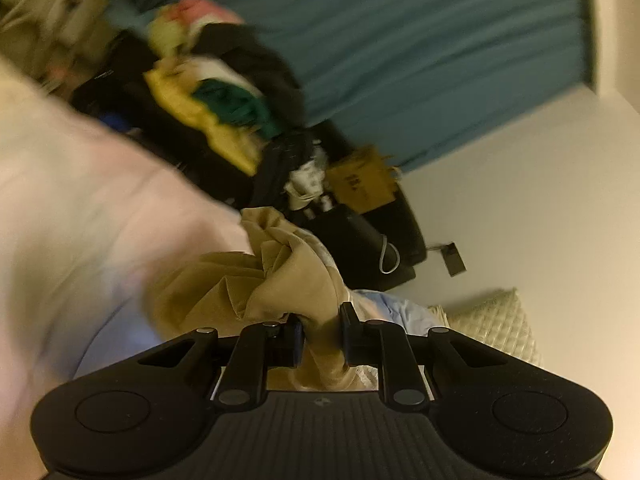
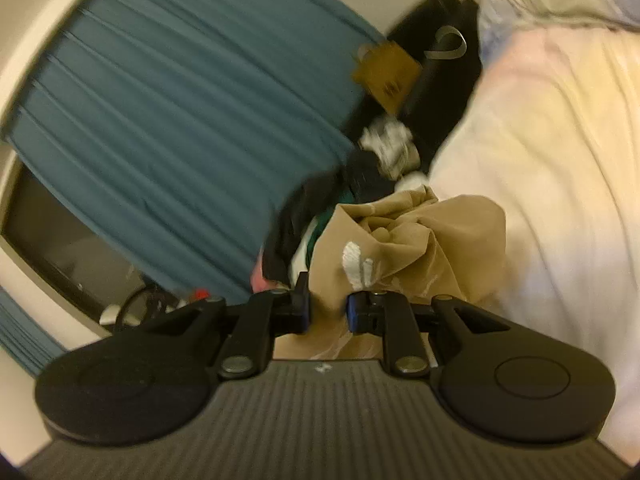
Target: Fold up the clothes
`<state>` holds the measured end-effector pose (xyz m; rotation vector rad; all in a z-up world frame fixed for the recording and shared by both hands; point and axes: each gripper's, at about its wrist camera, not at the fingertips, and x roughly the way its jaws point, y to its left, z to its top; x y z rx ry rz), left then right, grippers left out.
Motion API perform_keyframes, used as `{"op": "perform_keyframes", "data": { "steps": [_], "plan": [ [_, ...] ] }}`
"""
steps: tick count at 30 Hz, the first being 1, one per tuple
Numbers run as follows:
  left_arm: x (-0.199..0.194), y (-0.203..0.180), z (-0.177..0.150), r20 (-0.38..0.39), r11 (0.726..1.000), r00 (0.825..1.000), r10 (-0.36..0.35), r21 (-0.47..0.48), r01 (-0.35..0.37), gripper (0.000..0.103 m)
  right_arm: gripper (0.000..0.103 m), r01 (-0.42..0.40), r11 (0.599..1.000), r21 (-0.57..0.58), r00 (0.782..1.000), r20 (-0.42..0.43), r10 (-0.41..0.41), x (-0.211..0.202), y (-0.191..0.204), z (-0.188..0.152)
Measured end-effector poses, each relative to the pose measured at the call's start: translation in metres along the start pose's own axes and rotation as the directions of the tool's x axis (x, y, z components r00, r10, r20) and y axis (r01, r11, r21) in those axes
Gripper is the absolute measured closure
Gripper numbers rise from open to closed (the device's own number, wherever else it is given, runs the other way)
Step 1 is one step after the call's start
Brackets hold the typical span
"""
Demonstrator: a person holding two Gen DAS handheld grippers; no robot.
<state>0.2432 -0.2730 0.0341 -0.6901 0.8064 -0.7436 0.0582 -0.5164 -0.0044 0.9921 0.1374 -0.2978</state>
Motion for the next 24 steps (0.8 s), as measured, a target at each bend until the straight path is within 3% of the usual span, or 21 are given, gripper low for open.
{"op": "perform_keyframes", "data": {
  "steps": [1, 5, 12, 16, 20, 24],
  "plan": [
    [0.011, 0.006, -0.007, -0.001, 0.999, 1.0, -0.013, 0.044, 0.013, 0.083, 0.083, 0.02, 1.0, -0.007, 1.0, -0.016, -0.02, 0.004, -0.015, -0.007],
    [0.042, 0.056, -0.052, -0.096, 0.994, 0.993, 0.074, 0.092, -0.065, 0.084, 0.083, 0.096, 0.995, -0.028, 0.992, -0.082, -0.098, 0.016, -0.07, -0.036],
    [0.038, 0.089, -0.098, -0.149, 0.957, 0.974, 0.173, 0.259, -0.13, 0.079, 0.082, 0.19, 0.982, 0.013, 0.961, -0.205, -0.183, -0.001, -0.127, -0.09],
    [0.02, 0.073, -0.098, -0.136, 0.921, 0.961, 0.24, 0.346, -0.181, 0.049, 0.08, 0.243, 0.97, 0.023, 0.943, -0.242, -0.231, -0.009, -0.116, -0.084],
    [-0.018, 0.04, -0.094, -0.104, 0.885, 0.96, 0.259, 0.424, -0.193, 0.043, 0.08, 0.271, 0.962, -0.039, 0.924, -0.27, -0.271, -0.033, -0.085, -0.077],
    [-0.066, -0.005, -0.091, -0.039, 0.852, 0.971, 0.236, 0.489, -0.187, 0.031, 0.08, 0.227, 0.96, -0.166, 0.939, -0.223, -0.261, -0.072, -0.034, -0.069]
  ]
}}
